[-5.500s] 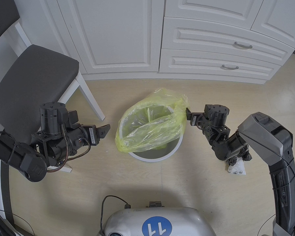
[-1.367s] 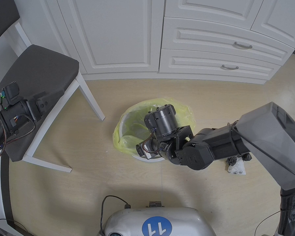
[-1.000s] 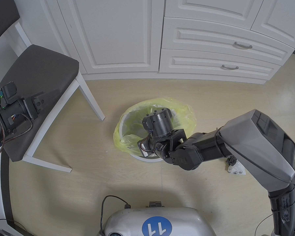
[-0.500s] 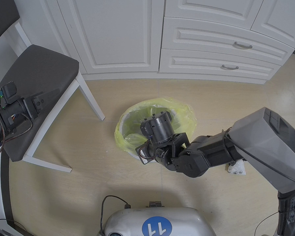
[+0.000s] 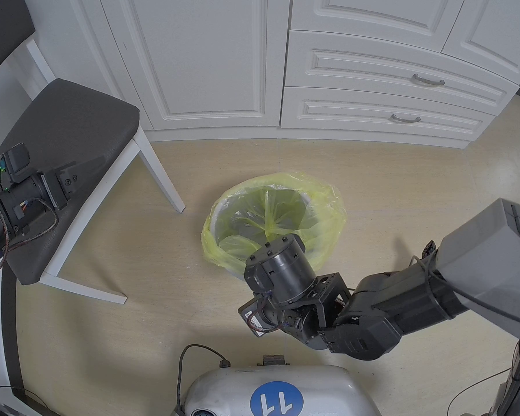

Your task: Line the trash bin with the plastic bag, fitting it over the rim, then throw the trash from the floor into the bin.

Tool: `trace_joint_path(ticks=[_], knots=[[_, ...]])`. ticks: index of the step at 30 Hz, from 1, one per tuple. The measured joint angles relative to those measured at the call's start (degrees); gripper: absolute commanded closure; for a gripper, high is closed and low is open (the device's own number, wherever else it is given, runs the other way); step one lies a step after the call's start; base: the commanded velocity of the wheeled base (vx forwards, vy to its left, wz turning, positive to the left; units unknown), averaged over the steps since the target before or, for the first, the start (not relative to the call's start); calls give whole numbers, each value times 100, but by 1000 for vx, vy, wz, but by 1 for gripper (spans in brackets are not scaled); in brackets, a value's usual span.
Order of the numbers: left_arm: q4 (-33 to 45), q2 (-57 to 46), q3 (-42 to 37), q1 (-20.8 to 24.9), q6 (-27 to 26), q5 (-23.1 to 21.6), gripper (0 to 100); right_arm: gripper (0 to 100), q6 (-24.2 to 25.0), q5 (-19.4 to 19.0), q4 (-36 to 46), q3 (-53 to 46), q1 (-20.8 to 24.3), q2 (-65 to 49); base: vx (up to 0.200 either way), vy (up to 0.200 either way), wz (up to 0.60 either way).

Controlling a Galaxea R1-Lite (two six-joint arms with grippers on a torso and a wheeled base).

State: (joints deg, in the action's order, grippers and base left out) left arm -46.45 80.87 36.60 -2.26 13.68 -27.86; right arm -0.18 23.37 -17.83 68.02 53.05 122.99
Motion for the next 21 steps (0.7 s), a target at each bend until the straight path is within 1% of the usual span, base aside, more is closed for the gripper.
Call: trace_joint_path(ticks=[1,4,7,13,21], knots=[[0,0,0,-2,0,0,0,0,-30,0,0,-20,15,-33,0,0,0],[0,0,4,-28,0,0,0,0,-162,6,-37,-22,-16,-72,0,0,0],[0,0,6,-66,2,-2,0,0,-249,2,-268,68,-79,24,0,0,0],[0,11,11,-129,2,-6,0,0,-351,-51,-780,501,-385,488,0,0,0],[-2,29,20,-155,-5,-4,0,0,-397,-74,-830,1064,-653,997,0,0,0]])
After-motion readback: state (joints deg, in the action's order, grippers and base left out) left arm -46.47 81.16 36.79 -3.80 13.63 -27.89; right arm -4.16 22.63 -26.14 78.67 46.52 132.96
